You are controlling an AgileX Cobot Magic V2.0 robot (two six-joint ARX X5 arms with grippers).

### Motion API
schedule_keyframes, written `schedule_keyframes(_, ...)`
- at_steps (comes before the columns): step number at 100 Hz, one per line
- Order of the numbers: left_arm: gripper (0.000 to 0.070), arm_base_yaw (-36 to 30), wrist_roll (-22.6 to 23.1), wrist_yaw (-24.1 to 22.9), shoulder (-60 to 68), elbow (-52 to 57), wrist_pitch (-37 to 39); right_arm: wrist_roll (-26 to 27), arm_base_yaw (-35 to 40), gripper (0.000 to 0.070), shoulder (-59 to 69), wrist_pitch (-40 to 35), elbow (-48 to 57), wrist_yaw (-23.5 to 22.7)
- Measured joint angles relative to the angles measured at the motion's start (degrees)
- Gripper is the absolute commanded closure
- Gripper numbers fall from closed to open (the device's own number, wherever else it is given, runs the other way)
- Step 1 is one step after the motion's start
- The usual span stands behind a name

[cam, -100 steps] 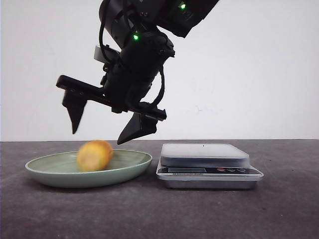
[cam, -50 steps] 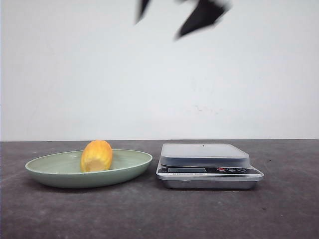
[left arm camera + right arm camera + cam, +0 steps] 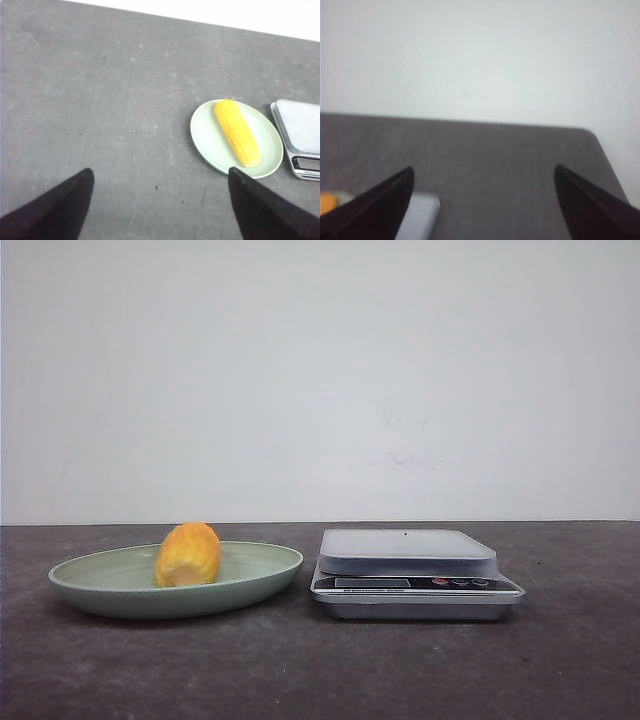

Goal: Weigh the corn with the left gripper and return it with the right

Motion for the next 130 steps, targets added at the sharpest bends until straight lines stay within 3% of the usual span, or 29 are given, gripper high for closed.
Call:
schedule_keyframes(18,0.021,0.0,0.0,0.02,0.0,0.0,0.7,2.43,0.0,0.0151,-7.96,-13.9,-0.61,-1.38)
schedule_keyframes(21,0.0251,0.0,0.02,0.02,0.0,-0.09,1.07,2.82,0.0,0.0154,-8.98,-15.19,-0.87,-1.6)
schedule_keyframes(26,0.0378,0.0,0.15,0.02,-0.02,-0.37,2.19,3.37,0.0,0.0198,-10.56,-16.13,-1.55,-1.92)
schedule_keyframes(32,0.0551,0.0,0.85,0.02,-0.02,-0.81,3.89,3.91,0.0,0.0353,-11.91,-16.0,-2.49,-2.45)
schedule_keyframes(36,0.0688,0.0,1.46,0.02,-0.02,-1.03,4.83,4.15,0.0,0.0534,-12.5,-15.87,-3.26,-2.58)
schedule_keyframes(39,0.0697,0.0,1.81,0.02,-0.02,-1.14,5.49,4.33,0.0,0.0696,-12.68,-15.93,-3.78,-2.58)
schedule_keyframes(72,0.0691,0.0,3.02,0.0,-0.02,-1.46,13.18,5.97,0.0,0.0684,-12.72,-7.39,-9.38,-2.8)
schedule_keyframes(130,0.0689,0.0,2.78,0.02,-0.02,-1.49,14.12,7.41,0.0,0.0684,-12.72,-6.69,-9.46,-2.78)
